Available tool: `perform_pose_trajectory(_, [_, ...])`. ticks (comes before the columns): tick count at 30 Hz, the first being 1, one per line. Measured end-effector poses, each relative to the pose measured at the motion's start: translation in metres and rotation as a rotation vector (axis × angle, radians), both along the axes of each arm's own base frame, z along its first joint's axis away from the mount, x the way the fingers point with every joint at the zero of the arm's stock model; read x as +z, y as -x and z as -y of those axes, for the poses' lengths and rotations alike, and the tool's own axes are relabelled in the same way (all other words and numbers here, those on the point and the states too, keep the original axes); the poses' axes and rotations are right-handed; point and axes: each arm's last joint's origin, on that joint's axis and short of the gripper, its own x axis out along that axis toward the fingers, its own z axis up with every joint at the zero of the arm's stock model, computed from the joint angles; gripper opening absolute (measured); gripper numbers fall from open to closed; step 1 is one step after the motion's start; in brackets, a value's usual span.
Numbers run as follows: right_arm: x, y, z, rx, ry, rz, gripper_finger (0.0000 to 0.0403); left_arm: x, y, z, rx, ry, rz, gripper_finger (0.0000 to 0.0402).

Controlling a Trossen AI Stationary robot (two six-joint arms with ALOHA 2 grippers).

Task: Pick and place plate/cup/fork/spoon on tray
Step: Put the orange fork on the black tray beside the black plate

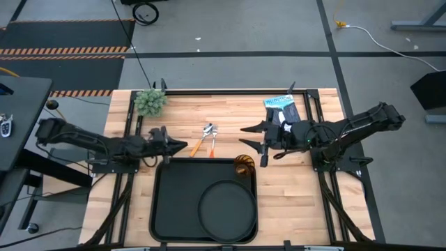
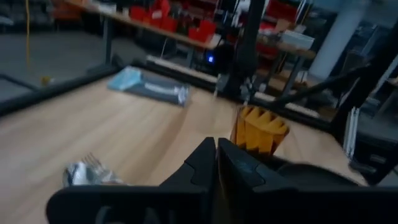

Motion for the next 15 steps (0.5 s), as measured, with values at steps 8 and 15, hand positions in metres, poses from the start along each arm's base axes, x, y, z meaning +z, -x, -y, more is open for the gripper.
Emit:
perform_pose_trajectory(8, [0.008, 0.000, 0.001, -0.004, 0.027, 0.072, 0.0162, -0.005, -0.027, 0.003, 0.064, 0.074, -0.192, 0.0034])
perform_pose_trajectory(15, [0.010, 0.001, 0.005, -0.123, 0.185, 0.049, 0.0162, -0.004, -0.061, 0.002, 0.187, 0.102, -0.422, 0.0084])
